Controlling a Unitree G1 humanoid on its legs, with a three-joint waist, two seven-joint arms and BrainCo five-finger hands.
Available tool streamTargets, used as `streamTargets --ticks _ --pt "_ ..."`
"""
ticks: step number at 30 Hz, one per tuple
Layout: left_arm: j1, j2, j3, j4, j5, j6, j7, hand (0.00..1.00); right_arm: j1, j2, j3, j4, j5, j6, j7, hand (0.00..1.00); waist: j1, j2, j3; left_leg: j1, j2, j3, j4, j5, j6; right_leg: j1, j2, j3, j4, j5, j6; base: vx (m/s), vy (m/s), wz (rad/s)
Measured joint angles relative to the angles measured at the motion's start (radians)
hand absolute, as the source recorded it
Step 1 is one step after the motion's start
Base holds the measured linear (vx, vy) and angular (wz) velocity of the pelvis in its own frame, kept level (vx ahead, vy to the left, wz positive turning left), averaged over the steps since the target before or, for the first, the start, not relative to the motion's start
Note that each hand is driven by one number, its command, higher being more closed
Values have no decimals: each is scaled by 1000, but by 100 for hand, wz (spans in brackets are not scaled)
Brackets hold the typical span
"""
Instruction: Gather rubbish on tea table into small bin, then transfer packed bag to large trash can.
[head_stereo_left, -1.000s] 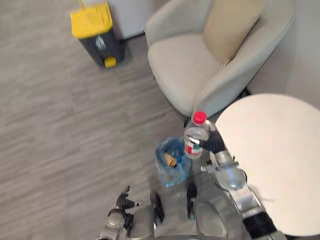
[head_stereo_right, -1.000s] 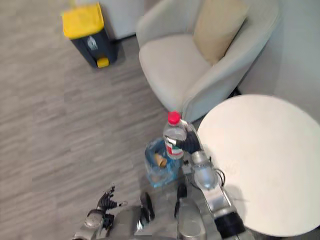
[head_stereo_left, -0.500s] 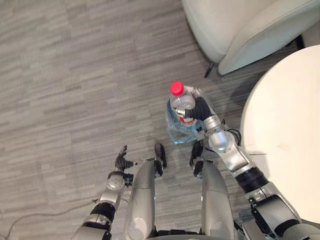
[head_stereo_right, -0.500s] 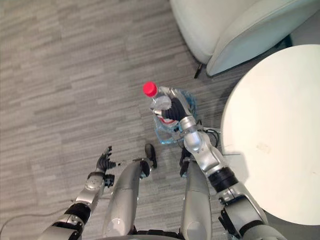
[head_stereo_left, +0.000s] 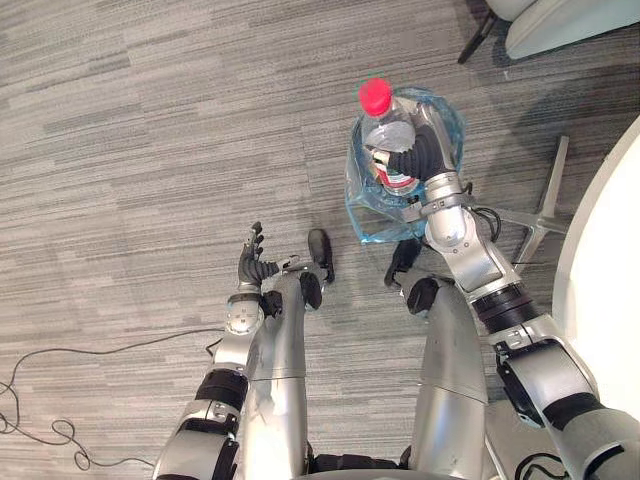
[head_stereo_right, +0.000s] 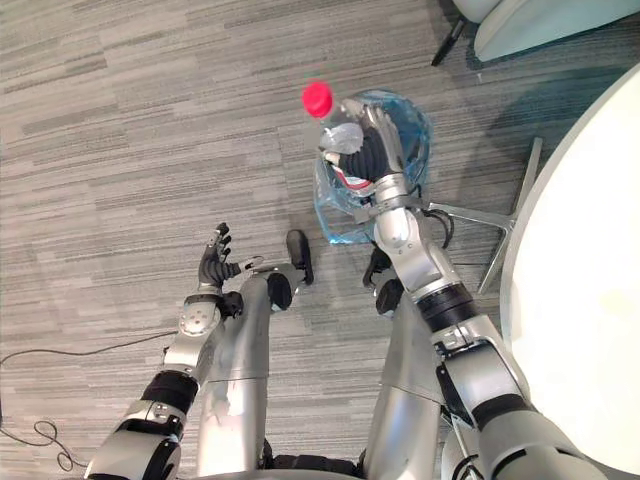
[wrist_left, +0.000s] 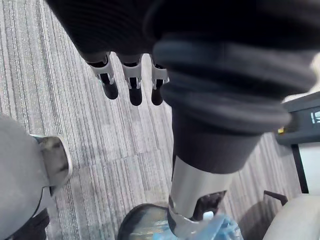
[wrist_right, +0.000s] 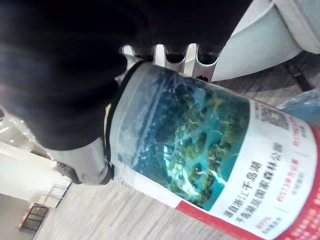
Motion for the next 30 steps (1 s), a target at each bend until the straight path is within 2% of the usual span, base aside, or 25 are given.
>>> streamTargets --ticks 3,8,16,17,30 --pt "0 1 -2 -17 -1 -7 0 0 -20 -6 -1 47 2 2 0 100 -1 0 0 -23 19 20 2 -2 4 -27 -3 -1 9 -2 -1 -89 -9 8" --pt "0 1 -11 -20 -9 -11 -1 0 -70 -19 -24 119 20 15 -1 100 0 0 0 -59 47 48 6 10 -9 -68 -15 -12 29 -8 -10 -71 2 12" --pt "4 3 -10 -56 -10 -12 -1 0 -98 -19 -42 124 58 16 -7 100 0 -1 -1 -75 52 51 10 13 -4 -93 -17 -10 47 -18 -13 -63 24 1" --pt "4 3 -10 -56 -10 -12 -1 0 -98 -19 -42 124 60 16 -11 0 -1 -1 -1 -76 52 52 10 13 -4 -93 -17 -10 47 -19 -14 -72 23 0" --pt "6 2 -10 -58 -18 -12 -3 0 -96 -17 -69 91 48 15 -41 0 -3 -5 -3 -77 57 52 11 14 -6 -96 -14 -12 48 -22 -19 -59 22 -1"
